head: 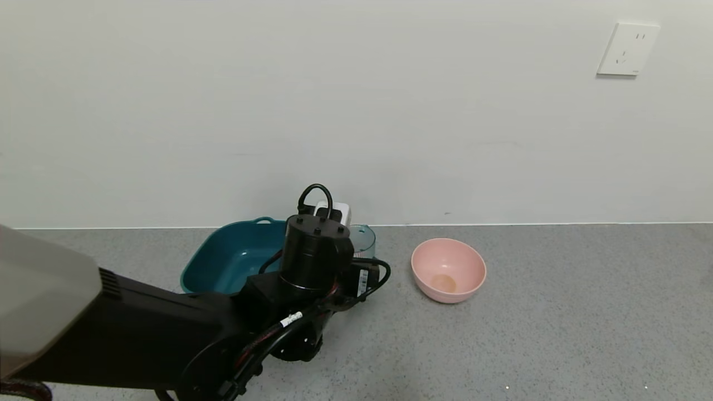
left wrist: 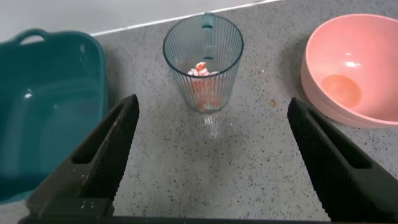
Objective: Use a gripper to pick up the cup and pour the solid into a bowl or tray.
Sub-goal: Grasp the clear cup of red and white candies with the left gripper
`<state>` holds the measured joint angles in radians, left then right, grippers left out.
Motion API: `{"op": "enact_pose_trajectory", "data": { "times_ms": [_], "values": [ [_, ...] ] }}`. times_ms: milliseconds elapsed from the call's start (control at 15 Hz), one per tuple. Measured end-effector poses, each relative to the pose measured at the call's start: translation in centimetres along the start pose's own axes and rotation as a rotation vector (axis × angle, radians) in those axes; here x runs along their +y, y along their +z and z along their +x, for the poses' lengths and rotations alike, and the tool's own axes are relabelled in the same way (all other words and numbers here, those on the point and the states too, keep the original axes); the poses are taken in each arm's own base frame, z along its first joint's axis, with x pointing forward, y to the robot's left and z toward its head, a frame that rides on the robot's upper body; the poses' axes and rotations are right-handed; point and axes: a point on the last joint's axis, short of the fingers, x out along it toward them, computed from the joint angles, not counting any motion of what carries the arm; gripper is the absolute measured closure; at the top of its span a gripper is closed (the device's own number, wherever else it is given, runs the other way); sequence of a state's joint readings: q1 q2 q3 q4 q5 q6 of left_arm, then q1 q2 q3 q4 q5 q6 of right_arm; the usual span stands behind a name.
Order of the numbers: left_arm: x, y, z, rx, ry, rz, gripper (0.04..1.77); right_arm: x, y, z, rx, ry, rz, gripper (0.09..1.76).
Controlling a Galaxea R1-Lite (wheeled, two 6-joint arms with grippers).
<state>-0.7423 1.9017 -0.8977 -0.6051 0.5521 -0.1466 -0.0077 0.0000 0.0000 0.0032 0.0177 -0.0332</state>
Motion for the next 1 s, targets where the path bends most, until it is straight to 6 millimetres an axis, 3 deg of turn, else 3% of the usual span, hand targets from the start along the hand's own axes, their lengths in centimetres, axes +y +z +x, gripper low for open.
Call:
{"op": "enact_pose_trajectory", "data": {
  "times_ms": [467, 1000],
  "values": [
    [-1.4, -2.0, 3.1, 0.055, 0.015, -0.005, 0.09, 0.0, 0.0, 0.0, 0.000, 0.000, 0.000, 0.14],
    [-1.0, -2.7, 7.2, 0.083, 0.059, -0.010, 0.09, 0.0, 0.0, 0.0, 0.000, 0.000, 0.000, 0.14]
  ]
}}
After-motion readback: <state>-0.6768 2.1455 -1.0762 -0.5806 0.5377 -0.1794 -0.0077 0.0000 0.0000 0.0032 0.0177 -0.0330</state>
